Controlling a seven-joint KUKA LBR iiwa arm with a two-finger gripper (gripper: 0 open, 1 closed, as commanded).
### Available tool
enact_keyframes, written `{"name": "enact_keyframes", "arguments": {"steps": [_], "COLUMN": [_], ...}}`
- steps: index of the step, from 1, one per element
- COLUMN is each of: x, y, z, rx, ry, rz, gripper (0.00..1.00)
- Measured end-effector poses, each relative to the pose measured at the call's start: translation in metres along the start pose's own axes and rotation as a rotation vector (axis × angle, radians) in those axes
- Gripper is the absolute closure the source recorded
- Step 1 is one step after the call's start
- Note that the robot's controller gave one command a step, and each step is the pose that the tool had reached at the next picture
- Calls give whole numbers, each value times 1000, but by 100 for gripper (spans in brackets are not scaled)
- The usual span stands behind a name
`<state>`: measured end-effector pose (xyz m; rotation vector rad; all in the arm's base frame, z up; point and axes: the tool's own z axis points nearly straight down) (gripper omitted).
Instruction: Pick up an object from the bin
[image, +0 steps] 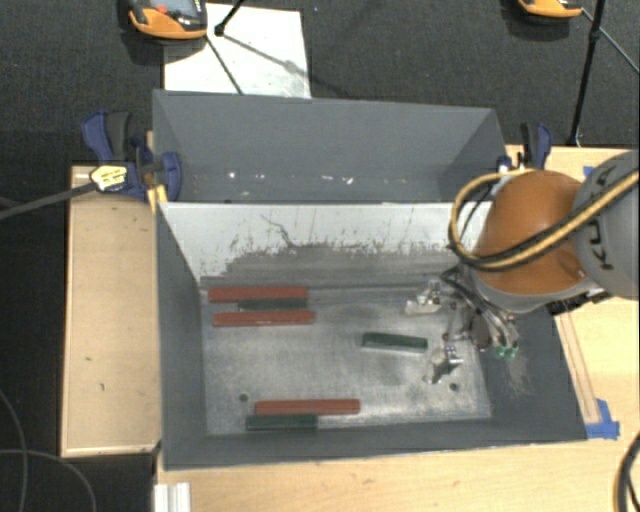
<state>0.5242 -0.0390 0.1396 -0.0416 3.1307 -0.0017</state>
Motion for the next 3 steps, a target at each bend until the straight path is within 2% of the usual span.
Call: {"name": "enact_keyframes", "arguments": {"steps": [1, 2, 3], "x": [17, 17, 32], "y": [-1, -1, -5], "z": [64, 64, -88], "rx": [0, 0, -1], "ry": [-8, -8, 7], "rz": [-46, -47, -53], "gripper": [100, 100, 100]}}
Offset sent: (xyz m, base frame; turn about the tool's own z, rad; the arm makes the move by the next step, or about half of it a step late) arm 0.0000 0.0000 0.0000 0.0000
